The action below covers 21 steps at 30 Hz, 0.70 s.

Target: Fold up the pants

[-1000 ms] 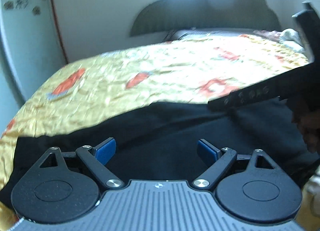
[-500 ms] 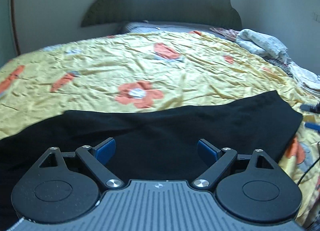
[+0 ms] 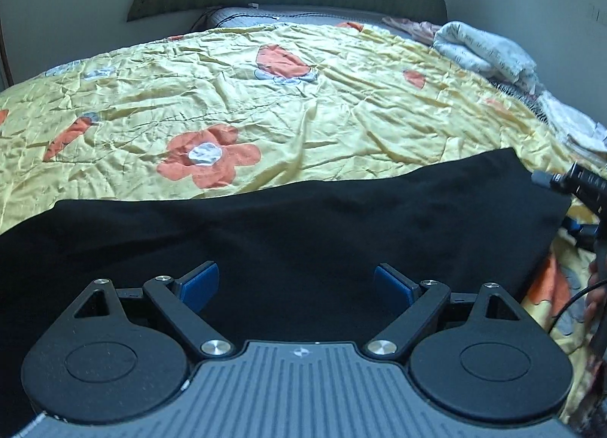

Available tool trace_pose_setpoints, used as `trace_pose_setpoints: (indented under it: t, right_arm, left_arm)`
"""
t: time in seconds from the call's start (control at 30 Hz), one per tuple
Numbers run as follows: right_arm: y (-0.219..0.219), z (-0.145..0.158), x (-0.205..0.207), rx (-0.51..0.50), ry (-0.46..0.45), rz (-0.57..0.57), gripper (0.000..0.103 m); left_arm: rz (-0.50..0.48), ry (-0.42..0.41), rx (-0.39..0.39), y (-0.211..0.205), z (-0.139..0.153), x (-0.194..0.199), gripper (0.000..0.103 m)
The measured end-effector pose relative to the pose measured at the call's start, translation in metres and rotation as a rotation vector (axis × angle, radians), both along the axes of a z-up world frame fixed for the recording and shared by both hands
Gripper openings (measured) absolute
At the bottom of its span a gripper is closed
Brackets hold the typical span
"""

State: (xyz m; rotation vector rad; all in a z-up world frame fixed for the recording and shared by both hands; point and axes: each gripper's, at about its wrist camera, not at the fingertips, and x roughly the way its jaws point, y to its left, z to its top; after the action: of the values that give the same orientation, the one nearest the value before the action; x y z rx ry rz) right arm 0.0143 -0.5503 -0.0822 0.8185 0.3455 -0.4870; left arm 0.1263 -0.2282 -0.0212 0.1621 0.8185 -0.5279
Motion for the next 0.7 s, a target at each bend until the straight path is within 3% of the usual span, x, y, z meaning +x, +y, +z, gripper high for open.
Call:
trace_pose_setpoints:
  t: [0.13,0.27,0.43,0.53,0.6,0.7]
  right_arm:
    - [0.002,-0.001,0.001,0.018,-0.008,-0.023,0.076]
    - [0.018,0.002,-0.006,0.054,0.014,0.035,0.076]
    - [0.041,0.012,-0.021,0.057,0.11,0.126,0.078]
    - [0.058,0.017,-0.019,0.009,0.168,0.254,0.086]
    - [0.062,0.016,-0.013,-0.017,0.174,0.332,0.097]
    - [0.054,0.014,0.001,-0.037,0.143,0.338,0.098]
  left_arm:
    - [0.024,-0.009,0.059,-0.009,-0.008,0.005,0.091]
    - [0.038,-0.021,0.088,-0.011,-0.012,0.008,0.091]
    - [0.04,-0.027,0.095,-0.012,-0.015,0.01,0.092]
    - [0.047,-0.035,0.096,-0.013,-0.016,0.011,0.094]
    - [0.052,-0.038,0.095,-0.013,-0.018,0.011,0.095]
    - [0.053,-0.046,0.101,-0.013,-0.02,0.011,0.097]
